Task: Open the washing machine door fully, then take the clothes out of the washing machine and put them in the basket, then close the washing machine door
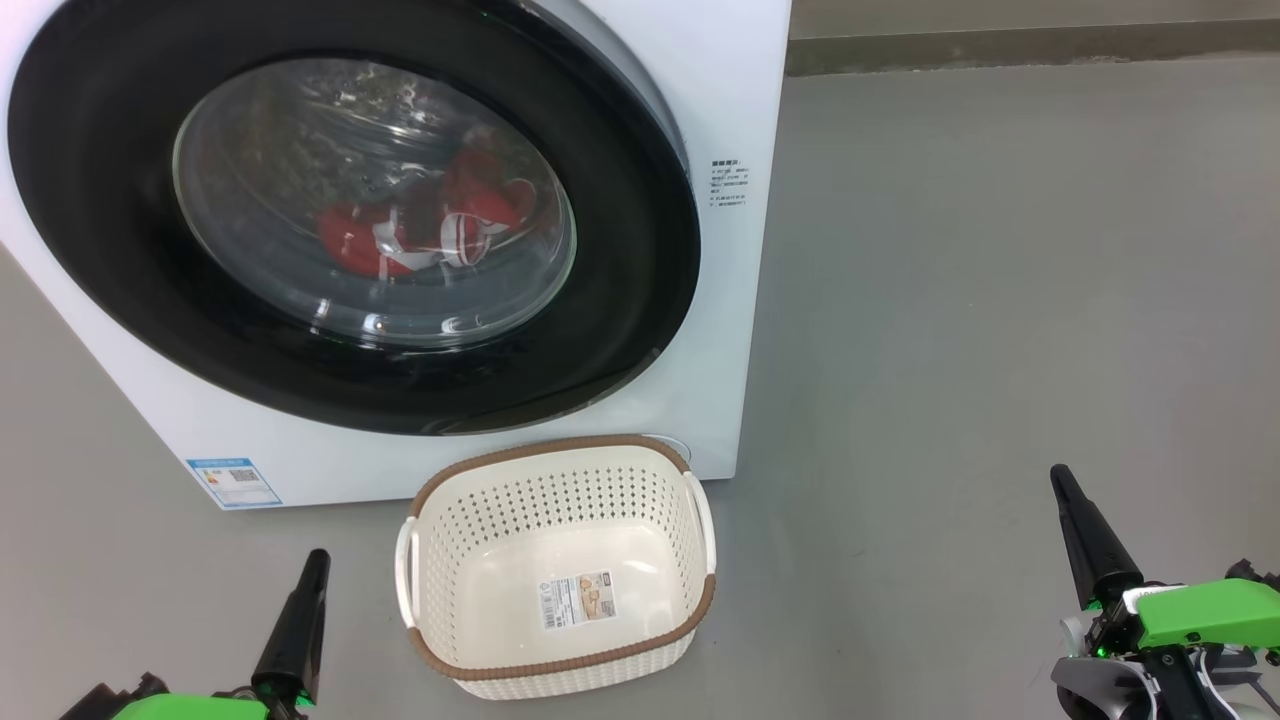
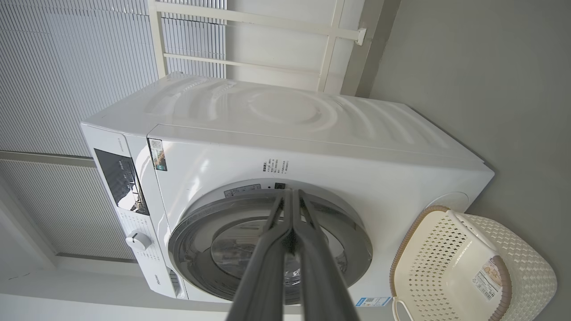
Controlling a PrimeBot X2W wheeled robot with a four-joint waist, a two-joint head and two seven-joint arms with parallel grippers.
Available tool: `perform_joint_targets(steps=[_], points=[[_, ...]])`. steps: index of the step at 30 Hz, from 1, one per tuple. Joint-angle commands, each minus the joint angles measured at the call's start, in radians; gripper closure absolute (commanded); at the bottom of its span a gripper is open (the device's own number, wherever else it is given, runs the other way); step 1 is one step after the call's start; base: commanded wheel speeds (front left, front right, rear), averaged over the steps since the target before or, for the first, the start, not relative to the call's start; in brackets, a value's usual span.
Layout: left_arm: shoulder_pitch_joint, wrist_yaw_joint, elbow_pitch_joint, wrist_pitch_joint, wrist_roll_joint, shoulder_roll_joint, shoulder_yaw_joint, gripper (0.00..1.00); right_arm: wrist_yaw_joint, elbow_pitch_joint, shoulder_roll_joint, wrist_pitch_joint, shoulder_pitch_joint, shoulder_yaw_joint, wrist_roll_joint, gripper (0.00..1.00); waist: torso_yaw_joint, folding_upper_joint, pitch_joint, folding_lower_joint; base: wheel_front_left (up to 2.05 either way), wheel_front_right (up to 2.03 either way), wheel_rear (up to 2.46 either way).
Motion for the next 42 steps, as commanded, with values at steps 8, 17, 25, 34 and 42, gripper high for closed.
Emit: perform_joint_targets(steps=[8, 17, 25, 34, 42], points=[[-0.04, -0.007, -0.021, 0.004, 0.011, 0.008, 0.036, 1.0, -0.001, -0.03, -0.008, 0.006, -0.041, 0.014, 0.003, 1.0, 0.0, 0.0, 0.0, 0.0, 0.0, 0.0, 0.0], [-0.04, -0.007, -0.021, 0.004, 0.011, 0.008, 0.036, 1.0, -0.001, -0.03, -0.008, 0.006, -0.041, 0.014, 0.003, 1.0, 0.0, 0.0, 0.0, 0.0, 0.0, 0.0, 0.0], [-0.04, -0.007, -0.021, 0.004, 0.011, 0.008, 0.036, 1.0, -0.001, -0.03, -0.008, 0.006, -0.041, 0.014, 0.003, 1.0, 0.0, 0.0, 0.0, 0.0, 0.0, 0.0, 0.0], [0.0, 0.0, 0.0, 0.0, 0.0, 0.0, 0.0, 0.0, 0.0, 0.0, 0.0, 0.0, 0.0, 0.0, 0.0, 0.0, 0.0, 0.0, 0.0, 0.0, 0.0, 0.0, 0.0], [0.031, 0.0, 0.032, -0.011, 0.006, -0.008, -0.01, 0.0, 0.0, 0.039, 0.017, -0.011, 0.031, 0.016, -0.001, 0.0, 0.0, 0.0, 0.002, 0.0006, 0.0, 0.0, 0.0]])
